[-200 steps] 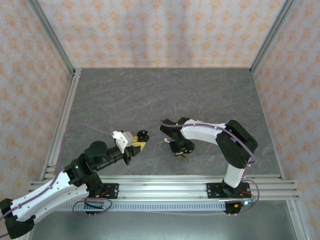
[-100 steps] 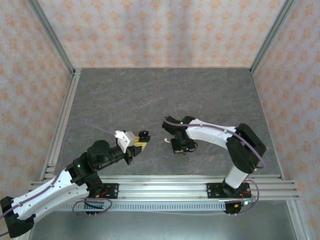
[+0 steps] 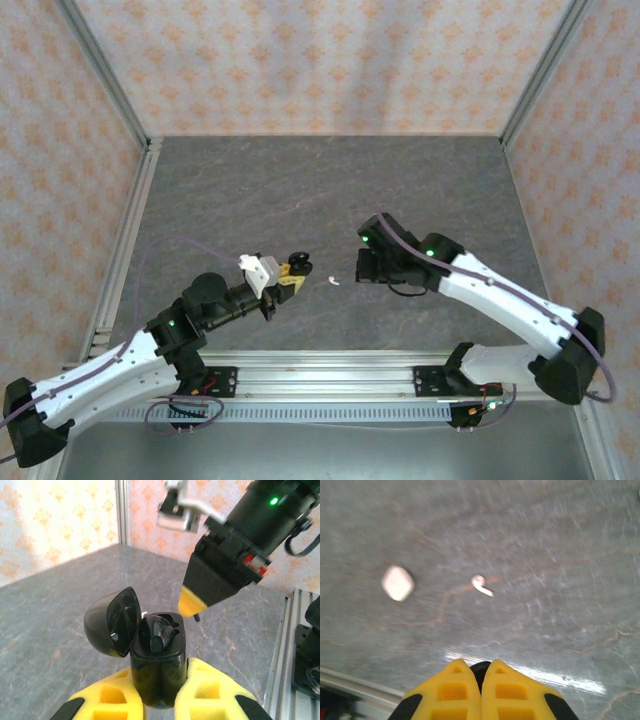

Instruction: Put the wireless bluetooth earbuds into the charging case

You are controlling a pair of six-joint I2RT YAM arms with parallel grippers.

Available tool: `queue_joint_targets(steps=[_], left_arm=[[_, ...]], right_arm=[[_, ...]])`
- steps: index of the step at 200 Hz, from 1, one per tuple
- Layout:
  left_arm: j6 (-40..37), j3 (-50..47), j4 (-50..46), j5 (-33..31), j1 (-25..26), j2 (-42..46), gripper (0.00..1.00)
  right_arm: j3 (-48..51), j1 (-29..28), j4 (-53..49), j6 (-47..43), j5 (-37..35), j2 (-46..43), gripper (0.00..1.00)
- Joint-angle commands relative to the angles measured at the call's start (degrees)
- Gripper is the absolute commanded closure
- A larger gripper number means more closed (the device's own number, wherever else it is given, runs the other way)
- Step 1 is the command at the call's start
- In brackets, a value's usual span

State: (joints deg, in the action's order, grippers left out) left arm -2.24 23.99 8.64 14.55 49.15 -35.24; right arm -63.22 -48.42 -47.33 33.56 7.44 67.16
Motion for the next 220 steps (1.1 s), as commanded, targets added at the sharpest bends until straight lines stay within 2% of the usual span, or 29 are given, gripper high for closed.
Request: queue_joint_targets(steps=[1, 61, 104, 158, 220], left_arm=[[-4.8, 2.4, 10.3, 0.4, 0.7, -2.0, 1.00], [-10.0, 6.8, 15.5, -0.7, 0.9, -8.1, 1.00], [-10.2, 7.9, 16.5, -1.9, 1.0, -9.4, 1.00], [-8.7, 8.5, 15.8, -5.0, 1.0, -9.7, 1.00], [-8.2, 9.6, 15.7, -4.6, 1.1, -11.8, 1.00]], right_arm=[[-2.1, 0.3, 6.4, 2.6, -1.4, -4.9, 0.98], [-6.7, -1.4, 16.7, 6.3, 1.7, -8.2, 1.00], [-9.2, -4.8, 21.0, 6.3, 1.0, -7.9, 1.00], [-8.0, -5.0, 23.7, 7.6, 2.9, -8.1, 1.00], [-7.4, -5.5, 27.3, 8.8, 7.4, -6.4, 1.00]])
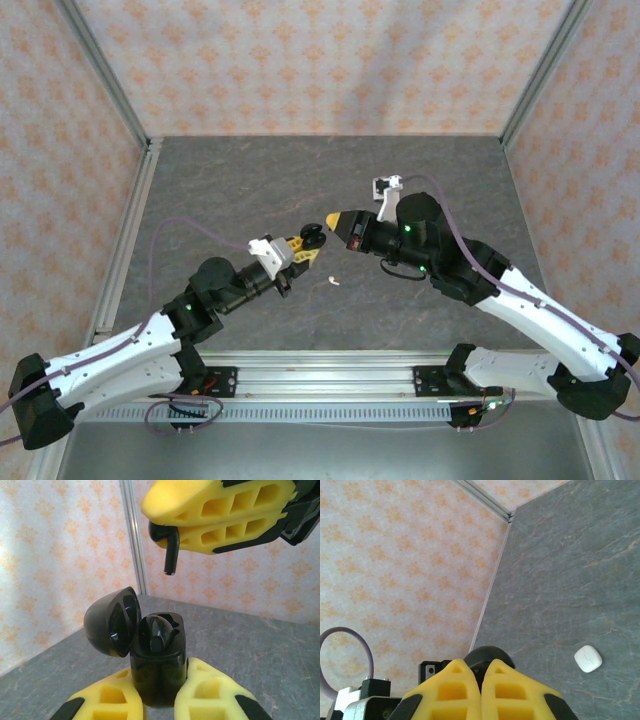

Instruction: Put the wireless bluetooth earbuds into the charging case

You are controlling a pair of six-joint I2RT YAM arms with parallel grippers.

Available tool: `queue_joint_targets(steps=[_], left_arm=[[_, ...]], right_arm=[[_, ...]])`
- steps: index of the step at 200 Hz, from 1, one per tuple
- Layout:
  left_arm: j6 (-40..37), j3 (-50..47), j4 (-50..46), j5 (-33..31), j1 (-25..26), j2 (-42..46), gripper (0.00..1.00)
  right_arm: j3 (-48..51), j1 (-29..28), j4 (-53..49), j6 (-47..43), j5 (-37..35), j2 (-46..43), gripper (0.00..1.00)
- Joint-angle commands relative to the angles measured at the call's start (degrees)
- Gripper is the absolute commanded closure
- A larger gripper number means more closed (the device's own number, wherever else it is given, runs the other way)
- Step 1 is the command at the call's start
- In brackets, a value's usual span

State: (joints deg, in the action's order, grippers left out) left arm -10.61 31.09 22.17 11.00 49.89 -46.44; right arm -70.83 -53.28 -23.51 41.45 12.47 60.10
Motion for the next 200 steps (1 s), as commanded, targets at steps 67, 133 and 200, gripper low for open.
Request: queue_joint_targets(steps=[67, 133, 200], left_arm=[[0.3, 3.1, 2.3, -1.2, 0.6, -1.0, 1.00], [0.2, 3.4, 2.0, -1.7, 0.7, -0.5, 1.00], [0.0, 3.6, 2.0, -1.9, 0.8, -0.5, 1.00]], right_arm=[[1.0, -1.0, 2.3, -0.4, 0.8, 1.0, 1.00], [2.0, -1.1, 0.7, -0.3, 0.1, 1.4, 1.00], [3.4, -1.6, -0.3, 1.6, 0.3, 1.4, 1.00]])
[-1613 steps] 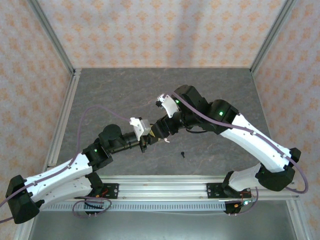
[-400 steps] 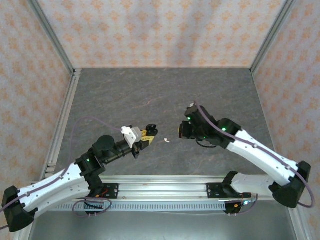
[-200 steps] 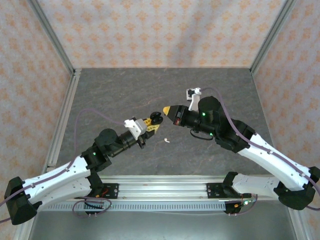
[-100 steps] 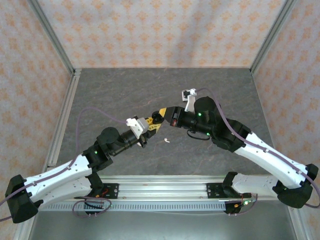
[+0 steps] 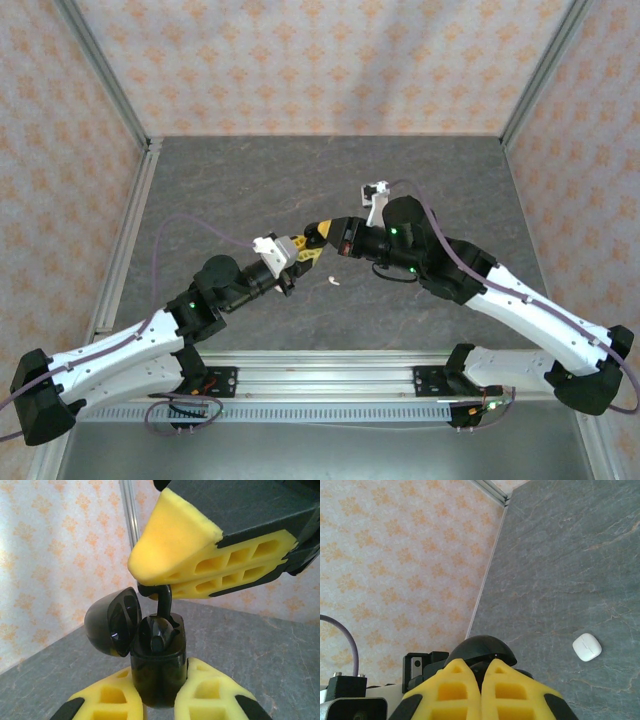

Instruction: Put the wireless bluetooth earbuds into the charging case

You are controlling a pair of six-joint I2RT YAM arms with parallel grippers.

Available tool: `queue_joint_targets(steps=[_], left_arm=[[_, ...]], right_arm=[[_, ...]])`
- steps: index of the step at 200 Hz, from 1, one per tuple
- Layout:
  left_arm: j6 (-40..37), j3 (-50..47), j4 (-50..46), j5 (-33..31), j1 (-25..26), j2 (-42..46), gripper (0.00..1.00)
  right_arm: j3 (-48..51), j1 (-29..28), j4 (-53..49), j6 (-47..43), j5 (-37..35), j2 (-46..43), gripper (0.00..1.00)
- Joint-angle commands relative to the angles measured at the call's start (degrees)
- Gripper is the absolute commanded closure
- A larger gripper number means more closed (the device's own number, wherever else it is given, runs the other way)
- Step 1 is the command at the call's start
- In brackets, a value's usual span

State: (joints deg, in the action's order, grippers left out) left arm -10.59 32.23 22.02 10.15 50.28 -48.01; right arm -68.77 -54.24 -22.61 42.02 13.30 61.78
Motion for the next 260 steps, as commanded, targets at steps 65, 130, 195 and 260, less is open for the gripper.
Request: queue_joint_targets(steps=[65, 130, 195, 260], left_arm=[[0.0, 2.8, 1.9, -0.8, 0.4, 1.3, 1.00], [0.1, 3.1, 1.0, -2.6, 0.4, 0.9, 1.00], [0.4, 2.5, 2.9, -2.3, 0.5, 1.0, 1.00], [0.5, 1.7, 3.5, -1.6, 0.4, 1.3, 1.00]], right_arm=[[0.8, -0.8, -4.5, 1.3, -2.5, 1.3, 1.00], [-1.9, -2.9, -9.8, 4.3, -8.5, 3.3, 1.00], [0.4, -3.1, -9.1, 8.3, -12.0, 2.5, 1.00], [-0.7, -3.0, -7.1, 10.2, -8.2, 2.3, 1.00]])
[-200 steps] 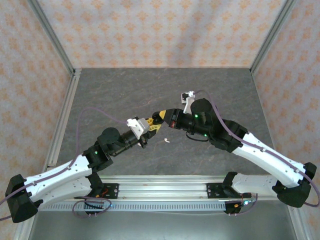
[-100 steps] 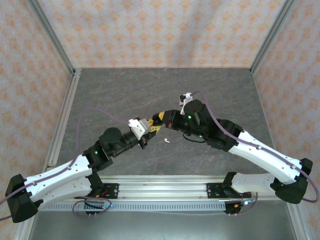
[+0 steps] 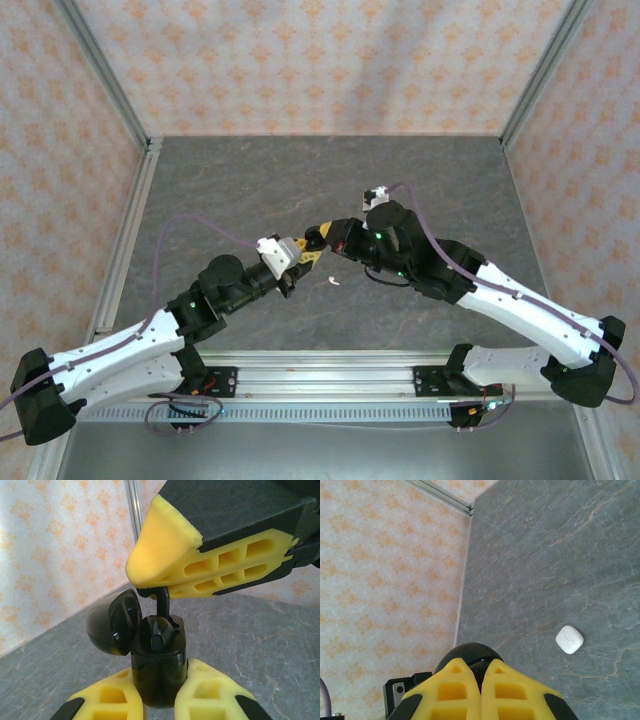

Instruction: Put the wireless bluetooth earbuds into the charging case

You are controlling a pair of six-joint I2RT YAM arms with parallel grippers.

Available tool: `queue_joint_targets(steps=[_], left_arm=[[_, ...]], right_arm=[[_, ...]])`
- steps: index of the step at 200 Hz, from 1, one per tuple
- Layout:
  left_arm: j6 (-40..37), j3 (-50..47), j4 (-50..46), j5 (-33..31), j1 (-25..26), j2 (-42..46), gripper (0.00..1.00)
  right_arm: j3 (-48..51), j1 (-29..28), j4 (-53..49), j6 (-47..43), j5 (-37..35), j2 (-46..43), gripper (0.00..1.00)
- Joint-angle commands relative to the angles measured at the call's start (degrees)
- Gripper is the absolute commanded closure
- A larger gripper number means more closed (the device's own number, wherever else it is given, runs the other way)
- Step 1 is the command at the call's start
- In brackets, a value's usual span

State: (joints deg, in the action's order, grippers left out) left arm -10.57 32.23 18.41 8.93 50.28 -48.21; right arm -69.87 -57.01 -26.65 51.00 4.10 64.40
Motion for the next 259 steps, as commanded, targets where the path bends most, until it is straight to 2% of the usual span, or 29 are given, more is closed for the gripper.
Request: queue_joint_targets(steps=[1, 103, 151, 189, 259], left_arm=[[0.5, 1.6, 7.1, -0.4, 0.5, 1.5, 1.00], [0.4, 1.1, 7.1, -0.3, 0.4, 2.2, 1.00], [0.3, 1.1, 7.2, -0.3, 0.4, 2.7, 1.00], [0.1, 1.2, 6.6, -0.4, 0.4, 3.2, 1.00], [0.1, -0.1, 7.1, -0.3, 0.4, 3.6, 1.00]], right_arm=[[0.4, -0.3, -3.0, 1.2, 1.1, -0.3, 1.00], [-1.6, -0.3, -4.6, 2.5, 5.9, 1.7, 1.00], [-1.0, -0.2, -8.3, 1.7, 4.6, 2.4, 1.00], [0.5, -0.3, -7.0, 2.4, 5.1, 1.7, 1.00], [-2.7, 0.4, -7.4, 2.0, 4.8, -0.6, 1.00]])
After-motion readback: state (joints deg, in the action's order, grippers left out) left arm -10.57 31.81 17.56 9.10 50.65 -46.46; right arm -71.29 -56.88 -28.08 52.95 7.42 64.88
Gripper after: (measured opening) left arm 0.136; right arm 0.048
